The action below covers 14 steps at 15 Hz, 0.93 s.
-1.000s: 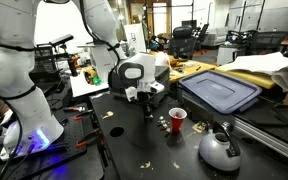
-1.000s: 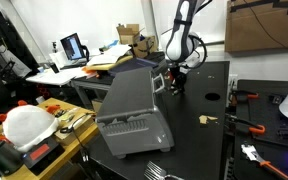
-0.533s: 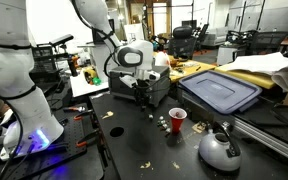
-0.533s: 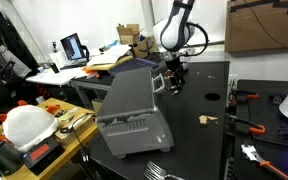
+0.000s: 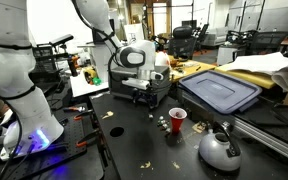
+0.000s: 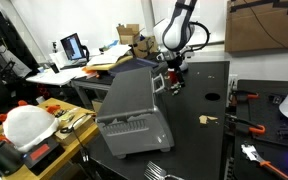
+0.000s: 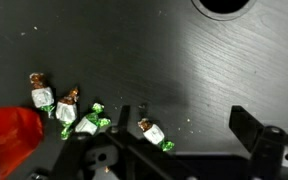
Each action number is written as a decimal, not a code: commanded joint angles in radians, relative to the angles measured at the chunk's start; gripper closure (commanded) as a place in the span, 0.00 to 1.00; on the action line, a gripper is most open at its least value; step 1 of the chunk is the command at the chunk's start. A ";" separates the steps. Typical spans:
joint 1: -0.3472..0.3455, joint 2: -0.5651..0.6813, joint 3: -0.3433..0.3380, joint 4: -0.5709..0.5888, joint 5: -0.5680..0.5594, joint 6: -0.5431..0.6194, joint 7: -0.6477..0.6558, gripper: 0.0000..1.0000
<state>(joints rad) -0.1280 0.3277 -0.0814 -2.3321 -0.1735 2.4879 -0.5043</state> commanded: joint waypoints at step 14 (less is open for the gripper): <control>-0.048 0.059 0.010 0.029 -0.092 0.021 -0.185 0.00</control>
<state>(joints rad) -0.1666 0.3720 -0.0813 -2.3104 -0.2580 2.4890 -0.6801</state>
